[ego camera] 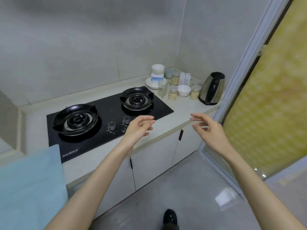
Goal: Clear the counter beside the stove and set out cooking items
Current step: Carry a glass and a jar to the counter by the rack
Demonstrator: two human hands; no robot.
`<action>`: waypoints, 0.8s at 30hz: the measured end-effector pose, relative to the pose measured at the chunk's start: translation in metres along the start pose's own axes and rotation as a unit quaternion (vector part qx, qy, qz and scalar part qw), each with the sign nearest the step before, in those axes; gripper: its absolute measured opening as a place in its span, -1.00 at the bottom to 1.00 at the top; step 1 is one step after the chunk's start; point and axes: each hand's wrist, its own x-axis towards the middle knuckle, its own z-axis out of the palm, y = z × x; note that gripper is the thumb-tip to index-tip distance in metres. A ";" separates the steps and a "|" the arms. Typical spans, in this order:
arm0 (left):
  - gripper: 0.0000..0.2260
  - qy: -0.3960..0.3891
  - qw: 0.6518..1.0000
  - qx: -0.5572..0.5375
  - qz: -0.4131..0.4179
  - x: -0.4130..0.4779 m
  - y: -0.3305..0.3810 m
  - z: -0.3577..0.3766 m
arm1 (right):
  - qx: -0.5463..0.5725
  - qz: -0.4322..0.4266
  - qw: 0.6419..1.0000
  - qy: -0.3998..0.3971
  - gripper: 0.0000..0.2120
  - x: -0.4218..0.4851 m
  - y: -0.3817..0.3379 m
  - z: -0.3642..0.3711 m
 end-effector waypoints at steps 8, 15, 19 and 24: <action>-0.80 0.005 1.000 0.011 -0.007 0.154 0.015 0.033 | 0.004 0.016 1.000 -0.011 -0.70 0.142 0.055 -0.006; -0.81 0.006 0.999 0.023 -0.028 0.256 0.017 0.047 | -0.023 0.031 0.998 -0.042 -0.69 0.247 0.094 0.006; -0.80 0.023 0.999 0.035 -0.028 0.310 0.008 0.054 | -0.050 0.040 0.996 -0.062 -0.68 0.307 0.118 0.019; -0.75 0.008 0.998 0.056 -0.033 0.375 -0.005 0.057 | -0.099 0.054 0.988 -0.109 -0.62 0.381 0.148 0.046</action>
